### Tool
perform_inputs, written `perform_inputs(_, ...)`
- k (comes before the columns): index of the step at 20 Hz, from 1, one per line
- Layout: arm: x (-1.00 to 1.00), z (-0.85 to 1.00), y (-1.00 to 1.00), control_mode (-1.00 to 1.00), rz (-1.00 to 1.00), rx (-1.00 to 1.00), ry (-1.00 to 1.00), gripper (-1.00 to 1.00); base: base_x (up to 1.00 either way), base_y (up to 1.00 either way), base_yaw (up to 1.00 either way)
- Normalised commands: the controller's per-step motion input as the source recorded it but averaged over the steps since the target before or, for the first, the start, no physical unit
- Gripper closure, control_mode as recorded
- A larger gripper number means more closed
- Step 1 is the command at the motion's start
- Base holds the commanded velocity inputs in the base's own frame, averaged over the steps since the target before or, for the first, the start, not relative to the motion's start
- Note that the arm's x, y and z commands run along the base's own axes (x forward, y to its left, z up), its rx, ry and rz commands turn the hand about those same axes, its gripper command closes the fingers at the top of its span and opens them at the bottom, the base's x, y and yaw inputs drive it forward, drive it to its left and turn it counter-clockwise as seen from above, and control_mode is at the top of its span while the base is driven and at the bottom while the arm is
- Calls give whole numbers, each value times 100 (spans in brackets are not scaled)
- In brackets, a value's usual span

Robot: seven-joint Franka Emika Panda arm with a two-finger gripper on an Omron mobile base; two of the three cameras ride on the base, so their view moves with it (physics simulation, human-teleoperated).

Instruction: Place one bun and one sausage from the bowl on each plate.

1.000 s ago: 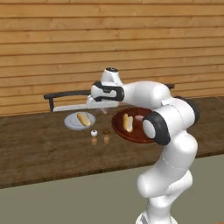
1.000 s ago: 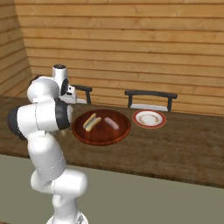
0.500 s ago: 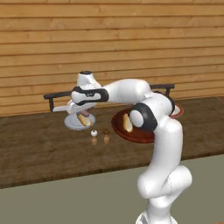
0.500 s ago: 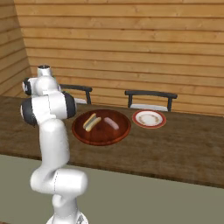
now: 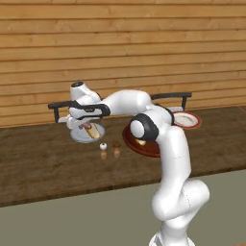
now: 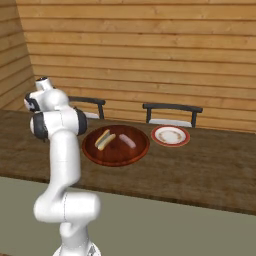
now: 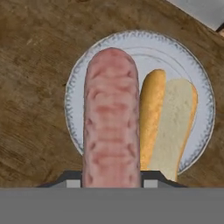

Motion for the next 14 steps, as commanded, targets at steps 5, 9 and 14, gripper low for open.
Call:
perform_inputs(5, 25, -41, -5, -100, -2, -4, 0, -100, 0, 0, 0)
perform_inputs(9, 24, -12, 0, -100, -1, -3, -2, -100, 0, 0, 0)
perform_inputs(14, 0, 28, -24, -100, -2, 3, -6, -100, 0, 0, 0)
